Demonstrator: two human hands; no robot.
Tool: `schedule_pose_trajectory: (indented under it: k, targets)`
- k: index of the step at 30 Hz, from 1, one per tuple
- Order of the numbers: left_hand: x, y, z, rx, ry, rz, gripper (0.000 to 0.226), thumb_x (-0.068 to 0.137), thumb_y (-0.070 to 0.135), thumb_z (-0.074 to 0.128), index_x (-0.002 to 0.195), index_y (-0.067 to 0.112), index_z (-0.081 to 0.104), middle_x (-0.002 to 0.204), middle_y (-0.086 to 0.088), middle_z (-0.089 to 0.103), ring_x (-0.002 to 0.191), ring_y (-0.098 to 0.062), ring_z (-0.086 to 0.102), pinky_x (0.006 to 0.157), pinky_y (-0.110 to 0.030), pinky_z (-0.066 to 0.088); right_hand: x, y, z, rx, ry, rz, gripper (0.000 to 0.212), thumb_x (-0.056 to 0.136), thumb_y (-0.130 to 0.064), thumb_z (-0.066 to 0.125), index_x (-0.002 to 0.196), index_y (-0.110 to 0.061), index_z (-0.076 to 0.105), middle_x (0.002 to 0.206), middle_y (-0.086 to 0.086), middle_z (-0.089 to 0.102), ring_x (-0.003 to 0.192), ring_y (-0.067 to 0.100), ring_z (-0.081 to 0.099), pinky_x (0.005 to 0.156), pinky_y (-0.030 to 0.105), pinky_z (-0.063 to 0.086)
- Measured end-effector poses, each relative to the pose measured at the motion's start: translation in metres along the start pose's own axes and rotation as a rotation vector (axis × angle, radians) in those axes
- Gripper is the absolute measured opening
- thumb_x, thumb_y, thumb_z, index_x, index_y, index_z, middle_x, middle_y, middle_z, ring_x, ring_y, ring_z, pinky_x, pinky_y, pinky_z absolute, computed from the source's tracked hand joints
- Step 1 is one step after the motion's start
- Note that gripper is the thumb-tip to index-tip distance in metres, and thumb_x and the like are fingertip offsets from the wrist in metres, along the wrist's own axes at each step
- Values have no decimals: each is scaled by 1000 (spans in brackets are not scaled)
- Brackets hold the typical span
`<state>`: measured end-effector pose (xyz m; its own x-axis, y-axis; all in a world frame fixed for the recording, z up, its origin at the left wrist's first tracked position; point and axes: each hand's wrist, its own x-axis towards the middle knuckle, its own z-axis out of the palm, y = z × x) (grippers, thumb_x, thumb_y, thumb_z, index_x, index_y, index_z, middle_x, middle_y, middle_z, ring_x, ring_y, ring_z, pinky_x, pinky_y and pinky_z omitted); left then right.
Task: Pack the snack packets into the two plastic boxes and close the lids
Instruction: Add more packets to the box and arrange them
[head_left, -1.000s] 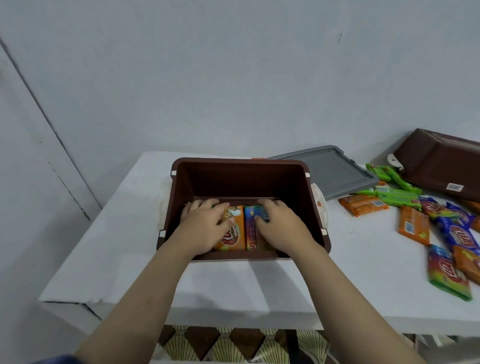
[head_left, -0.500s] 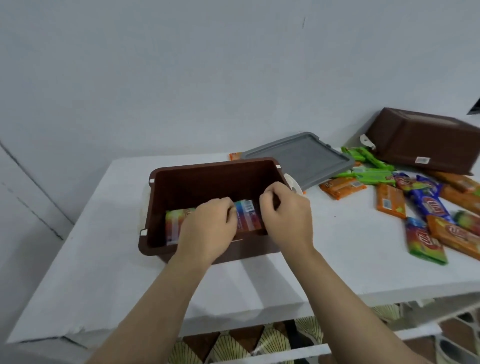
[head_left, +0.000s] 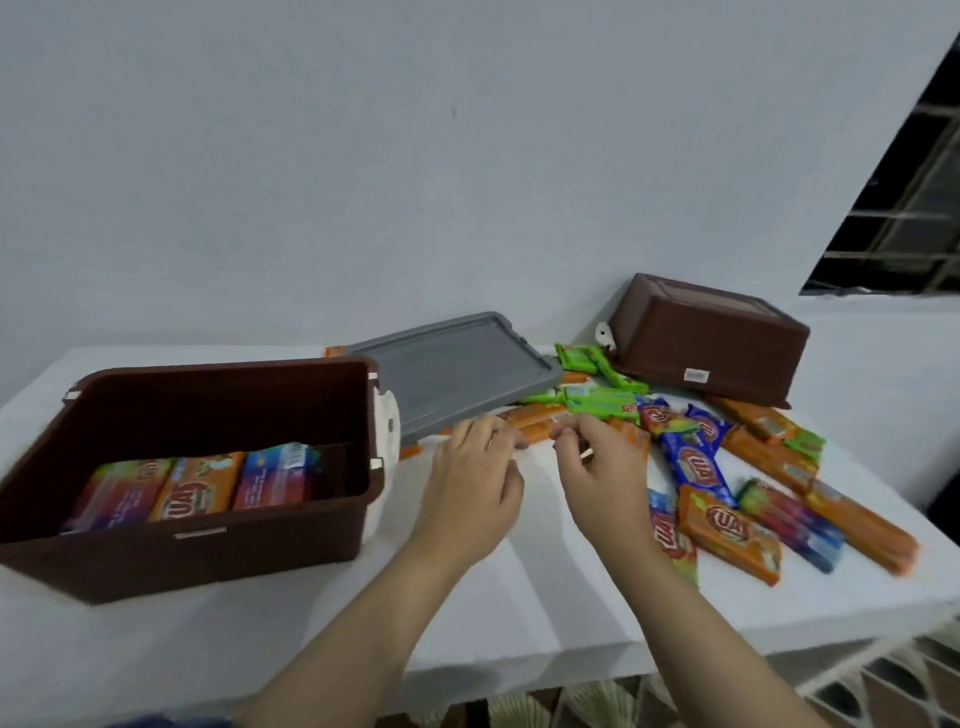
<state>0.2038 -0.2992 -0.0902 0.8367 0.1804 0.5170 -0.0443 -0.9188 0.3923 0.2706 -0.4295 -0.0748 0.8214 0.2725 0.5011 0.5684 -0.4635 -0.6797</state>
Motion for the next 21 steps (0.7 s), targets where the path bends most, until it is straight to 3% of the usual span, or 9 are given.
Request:
schedule_pose_trajectory:
  k: [2,4,7,9,12,15,17,19,21]
  targets:
    - [19,4,36,57,-77,-32,35,90,19,45,124,21,53,131,5,49,124,-14,39,102,-30,33,21,38,-19,-137,-107,92,20,94,-18,48,95,-18,69,94,-3,67,90,13,58,78,34,49]
    - [41,5,66,115,-164,-78,47,92,19,44,139,19,43,146,3,39,136,-15,31,111,-30,22,41,74,-33,-275,-273,176,29,95,-20,47,118,-16,65,123,3,60,115,20,52,98,38,45]
    - [65,-1,98,202,-346,-147,55,97,23,39,150,16,26,159,0,19,145,-18,15,119,-35,12,56,104,-34,-456,-523,288,47,99,-26,40,143,-10,41,151,11,35,135,31,36,110,45,34]
    - [77,-4,110,287,-491,-165,58,100,28,34,153,17,13,162,1,4,148,-18,3,120,-42,8,57,114,-26,-555,-688,329,60,102,-35,35,153,-9,17,162,11,10,146,35,14,117,53,19]
    - [79,-3,114,451,-537,-188,59,101,34,33,154,23,9,162,6,4,148,-15,5,118,-54,3,48,115,-17,-631,-836,241,67,103,-42,30,155,-9,6,162,18,-7,149,37,-6,119,53,6]
    - [57,7,112,543,-427,-255,56,93,42,45,145,26,31,153,3,31,137,-21,32,113,-59,9,29,107,-20,-564,-828,84,55,99,-45,35,145,-15,36,157,14,25,144,37,20,115,53,22]
    - [41,14,109,559,-380,-355,55,88,52,50,134,24,39,140,-3,42,125,-26,42,109,-55,24,21,101,-23,-479,-682,59,41,94,-46,40,124,-21,52,136,7,48,125,35,40,100,48,39]
    - [33,17,106,480,-383,-494,65,84,63,51,133,22,35,136,-9,40,122,-28,42,103,-45,37,21,94,-22,-461,-596,132,42,93,-47,43,128,-24,46,134,8,41,118,32,38,94,43,42]
    - [31,18,104,435,-390,-525,67,85,63,52,133,21,32,135,-10,40,120,-28,42,95,-37,43,23,90,-17,-483,-687,200,52,93,-50,47,139,-31,32,140,10,27,122,35,33,96,44,42]
